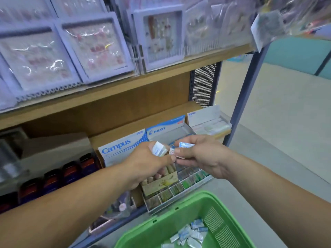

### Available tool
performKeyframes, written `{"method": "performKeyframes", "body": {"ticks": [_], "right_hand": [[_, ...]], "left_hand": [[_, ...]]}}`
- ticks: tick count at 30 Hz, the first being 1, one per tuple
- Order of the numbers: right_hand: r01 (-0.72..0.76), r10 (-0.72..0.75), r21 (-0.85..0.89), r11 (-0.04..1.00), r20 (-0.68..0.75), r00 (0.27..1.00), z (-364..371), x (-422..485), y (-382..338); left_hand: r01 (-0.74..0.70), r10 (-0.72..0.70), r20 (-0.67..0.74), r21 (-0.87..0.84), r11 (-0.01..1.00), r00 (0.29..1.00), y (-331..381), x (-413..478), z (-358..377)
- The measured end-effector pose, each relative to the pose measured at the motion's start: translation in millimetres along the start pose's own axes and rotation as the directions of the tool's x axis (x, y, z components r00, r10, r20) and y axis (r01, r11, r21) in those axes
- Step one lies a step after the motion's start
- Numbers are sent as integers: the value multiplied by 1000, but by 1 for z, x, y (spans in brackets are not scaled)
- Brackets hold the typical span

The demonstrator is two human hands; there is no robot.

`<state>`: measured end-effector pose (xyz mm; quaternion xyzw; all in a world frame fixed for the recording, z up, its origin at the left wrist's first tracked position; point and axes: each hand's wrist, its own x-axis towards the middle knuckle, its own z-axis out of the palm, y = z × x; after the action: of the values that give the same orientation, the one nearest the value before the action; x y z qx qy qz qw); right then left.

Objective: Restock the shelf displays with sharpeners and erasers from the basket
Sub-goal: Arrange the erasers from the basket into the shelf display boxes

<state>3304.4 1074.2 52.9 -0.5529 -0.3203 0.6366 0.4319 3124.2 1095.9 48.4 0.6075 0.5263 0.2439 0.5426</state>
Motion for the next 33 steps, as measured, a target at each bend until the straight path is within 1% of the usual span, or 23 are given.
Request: {"method": "performKeyframes", "body": {"ticks": [2, 5, 8, 9, 12, 15, 18, 19, 23, 25, 26, 27, 30, 32, 33], "right_hand": [[9, -8, -28, 1000, 21, 1000, -6, 7, 4], [-17, 19, -38, 999, 60, 998, -12, 14, 7], [-67, 59, -160, 985, -56, 997, -21, 24, 15], [-78, 65, -177, 981, -80, 995, -23, 27, 18], [-82, 77, -165, 983, -38, 996, -20, 35, 23], [-50, 49, -211, 976, -7, 999, -12, 43, 28], [-7, -7, -371, 928, -36, 999, -11, 51, 39], [-3, -15, -395, 919, -43, 999, -11, 52, 43], [3, -17, -397, 918, -32, 999, -14, 58, 48], [46, -64, -421, 906, -29, 998, -18, 60, 48], [84, -111, -466, 881, -31, 993, -21, 61, 46], [130, -174, -537, 834, -33, 984, -25, 64, 43], [248, -377, -719, 649, -21, 926, -34, 78, 27], [274, -448, -811, 517, 16, 894, -40, 93, 17], [269, -443, -849, 456, 46, 895, -42, 101, 14]], "left_hand": [[15, -13, 32, -61, 998, 999, -6, 9, 0], [86, -76, 76, -146, 986, 994, -14, 26, 1], [158, -146, 72, -196, 968, 987, -18, 43, -5], [176, -165, 67, -210, 962, 984, -20, 47, -9], [208, -198, 69, -218, 953, 978, -26, 55, -23], [202, -200, 31, -199, 959, 979, -32, 61, -33], [181, -187, -34, -133, 974, 982, -37, 63, -39], [181, -187, -44, -115, 977, 981, -40, 64, -41], [188, -187, -80, -2, 982, 979, -46, 66, -44], [189, -185, -105, 22, 982, 977, -47, 66, -44], [188, -184, -119, 30, 982, 976, -48, 67, -44], [189, -182, -131, 42, 981, 975, -48, 68, -44], [195, -182, -165, 71, 978, 970, -48, 73, -43], [183, -168, -178, 73, 980, 970, -45, 78, -39], [172, -156, -190, 71, 983, 969, -43, 81, -37]]}}
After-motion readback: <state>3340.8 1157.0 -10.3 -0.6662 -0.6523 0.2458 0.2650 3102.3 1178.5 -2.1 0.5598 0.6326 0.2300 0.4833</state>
